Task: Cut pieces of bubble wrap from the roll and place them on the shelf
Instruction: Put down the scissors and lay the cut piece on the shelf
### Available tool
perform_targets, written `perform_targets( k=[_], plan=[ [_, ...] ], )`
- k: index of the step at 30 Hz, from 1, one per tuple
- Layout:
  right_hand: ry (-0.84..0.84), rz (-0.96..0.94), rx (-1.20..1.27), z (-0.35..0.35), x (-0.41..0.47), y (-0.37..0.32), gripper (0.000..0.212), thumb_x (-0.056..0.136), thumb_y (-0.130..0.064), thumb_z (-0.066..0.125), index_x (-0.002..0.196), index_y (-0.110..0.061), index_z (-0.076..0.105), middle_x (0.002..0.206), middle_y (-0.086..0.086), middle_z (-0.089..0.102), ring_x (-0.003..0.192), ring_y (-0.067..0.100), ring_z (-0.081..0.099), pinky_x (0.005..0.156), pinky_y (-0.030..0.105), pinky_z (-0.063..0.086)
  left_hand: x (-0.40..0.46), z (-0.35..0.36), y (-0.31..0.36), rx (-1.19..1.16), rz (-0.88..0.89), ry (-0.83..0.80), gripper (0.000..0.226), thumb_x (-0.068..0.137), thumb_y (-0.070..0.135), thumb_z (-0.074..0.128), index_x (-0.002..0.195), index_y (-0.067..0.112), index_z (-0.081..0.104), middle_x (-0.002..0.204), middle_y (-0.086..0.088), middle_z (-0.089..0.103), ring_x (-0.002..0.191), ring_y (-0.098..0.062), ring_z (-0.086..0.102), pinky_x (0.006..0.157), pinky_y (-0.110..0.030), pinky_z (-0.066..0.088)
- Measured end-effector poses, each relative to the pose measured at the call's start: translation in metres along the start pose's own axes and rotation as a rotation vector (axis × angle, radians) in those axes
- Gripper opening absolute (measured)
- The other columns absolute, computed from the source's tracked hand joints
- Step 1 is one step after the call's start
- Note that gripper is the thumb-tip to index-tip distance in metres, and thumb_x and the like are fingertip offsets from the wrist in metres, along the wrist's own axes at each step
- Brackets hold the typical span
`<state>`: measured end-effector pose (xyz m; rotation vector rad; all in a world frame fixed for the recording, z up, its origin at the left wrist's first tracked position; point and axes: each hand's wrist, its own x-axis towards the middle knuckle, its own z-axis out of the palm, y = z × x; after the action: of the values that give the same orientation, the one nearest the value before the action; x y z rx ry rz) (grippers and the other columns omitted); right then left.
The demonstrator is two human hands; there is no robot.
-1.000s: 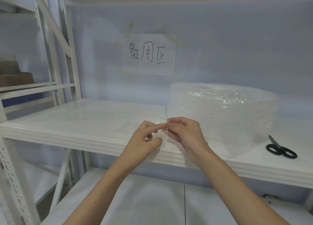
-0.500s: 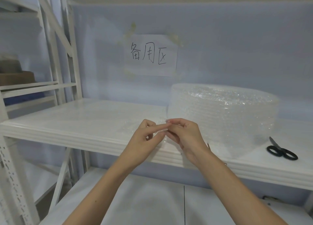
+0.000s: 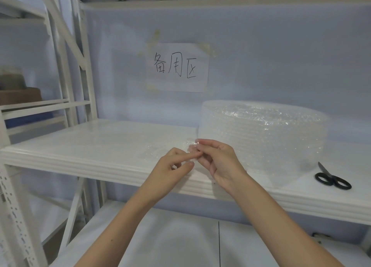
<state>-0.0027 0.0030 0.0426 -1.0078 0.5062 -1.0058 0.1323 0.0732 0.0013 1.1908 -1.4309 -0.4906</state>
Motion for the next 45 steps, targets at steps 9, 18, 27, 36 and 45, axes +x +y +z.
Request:
perform_targets(
  k=[9, 18, 27, 36, 45],
  plan=[
    [-0.115, -0.062, -0.285, 0.000, -0.002, -0.004, 0.024, 0.083, -0.001, 0.071, 0.106, 0.000, 0.068, 0.090, 0.016, 0.070, 0.075, 0.018, 0.069, 0.074, 0.024, 0.058, -0.001, -0.002, 0.003, 0.031, -0.021, -0.019, 0.027, 0.095, 0.012, 0.061, 0.105, 0.030, 0.078, 0.082, 0.019, 0.063, 0.072, -0.002, 0.054, 0.068, -0.015, 0.040],
    [-0.063, -0.081, -0.325, -0.003, 0.014, -0.009, 0.018, 0.082, 0.002, 0.070, 0.100, 0.004, 0.069, 0.092, 0.021, 0.068, 0.075, 0.023, 0.064, 0.081, 0.031, 0.060, -0.004, -0.006, 0.008, -0.027, -0.037, 0.008, 0.024, 0.096, 0.033, 0.055, 0.106, 0.036, 0.077, 0.092, 0.010, 0.071, 0.073, -0.004, 0.057, 0.071, -0.020, 0.048],
    [-0.113, -0.062, -0.339, -0.001, 0.034, -0.007, 0.018, 0.084, 0.000, 0.070, 0.102, 0.001, 0.071, 0.078, 0.008, 0.068, 0.068, 0.017, 0.064, 0.075, 0.025, 0.059, 0.004, -0.007, 0.003, 0.002, -0.070, 0.110, 0.022, 0.092, 0.002, 0.060, 0.085, 0.019, 0.073, 0.089, 0.004, 0.076, 0.071, -0.010, 0.059, 0.064, -0.017, 0.049],
    [-0.107, -0.100, -0.325, 0.000, 0.057, -0.012, 0.013, 0.083, 0.002, 0.071, 0.094, -0.002, 0.068, 0.078, 0.011, 0.068, 0.068, 0.018, 0.066, 0.067, 0.021, 0.058, 0.008, -0.021, -0.001, -0.010, -0.134, 0.117, 0.028, 0.091, -0.003, 0.053, 0.090, 0.018, 0.071, 0.082, 0.000, 0.079, 0.061, -0.008, 0.058, 0.060, -0.015, 0.048],
    [-0.139, -0.069, -0.511, 0.011, 0.081, 0.010, 0.018, 0.083, 0.002, 0.070, 0.101, 0.003, 0.066, 0.081, 0.016, 0.068, 0.068, 0.021, 0.064, 0.072, 0.027, 0.060, 0.039, -0.077, -0.021, 0.025, -0.155, 0.526, 0.023, 0.093, 0.007, 0.049, 0.092, 0.013, 0.072, 0.072, -0.007, 0.067, 0.060, -0.020, 0.053, 0.060, -0.031, 0.045]
  ],
)
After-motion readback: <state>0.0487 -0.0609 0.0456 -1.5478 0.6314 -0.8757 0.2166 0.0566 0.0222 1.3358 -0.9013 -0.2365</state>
